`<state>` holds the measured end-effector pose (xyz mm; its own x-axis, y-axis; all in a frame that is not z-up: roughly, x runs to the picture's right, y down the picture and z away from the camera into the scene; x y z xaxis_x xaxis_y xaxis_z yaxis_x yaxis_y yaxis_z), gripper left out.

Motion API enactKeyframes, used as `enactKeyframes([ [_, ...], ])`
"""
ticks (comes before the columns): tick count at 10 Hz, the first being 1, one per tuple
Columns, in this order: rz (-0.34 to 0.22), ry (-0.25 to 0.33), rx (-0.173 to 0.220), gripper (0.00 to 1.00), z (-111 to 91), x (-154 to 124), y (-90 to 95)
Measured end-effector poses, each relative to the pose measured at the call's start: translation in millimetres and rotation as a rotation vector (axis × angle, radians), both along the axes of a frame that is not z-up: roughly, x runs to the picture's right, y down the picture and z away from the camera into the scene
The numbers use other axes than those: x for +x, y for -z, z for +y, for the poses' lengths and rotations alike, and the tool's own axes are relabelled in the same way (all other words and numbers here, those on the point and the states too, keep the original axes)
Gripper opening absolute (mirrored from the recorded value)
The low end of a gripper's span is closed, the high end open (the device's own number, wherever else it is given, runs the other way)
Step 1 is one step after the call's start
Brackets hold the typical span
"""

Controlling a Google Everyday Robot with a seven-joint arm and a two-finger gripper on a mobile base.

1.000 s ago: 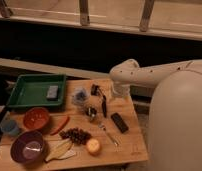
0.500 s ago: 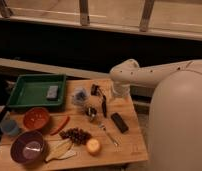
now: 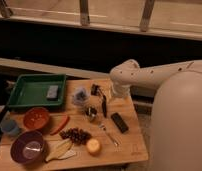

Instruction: Wipe red bowl with towel

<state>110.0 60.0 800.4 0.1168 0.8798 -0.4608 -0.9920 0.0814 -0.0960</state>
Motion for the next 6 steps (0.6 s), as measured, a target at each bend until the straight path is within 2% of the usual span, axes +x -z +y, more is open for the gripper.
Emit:
enactKeyframes([
  [2, -0.072, 0.061, 0.054, 0.66, -12, -18, 22.7],
  [4, -0.154, 0.115, 0.108, 0.66, -29, -51, 49.9],
  [6, -0.214, 0.171, 0.148, 0.66, -34, -86, 68.8],
])
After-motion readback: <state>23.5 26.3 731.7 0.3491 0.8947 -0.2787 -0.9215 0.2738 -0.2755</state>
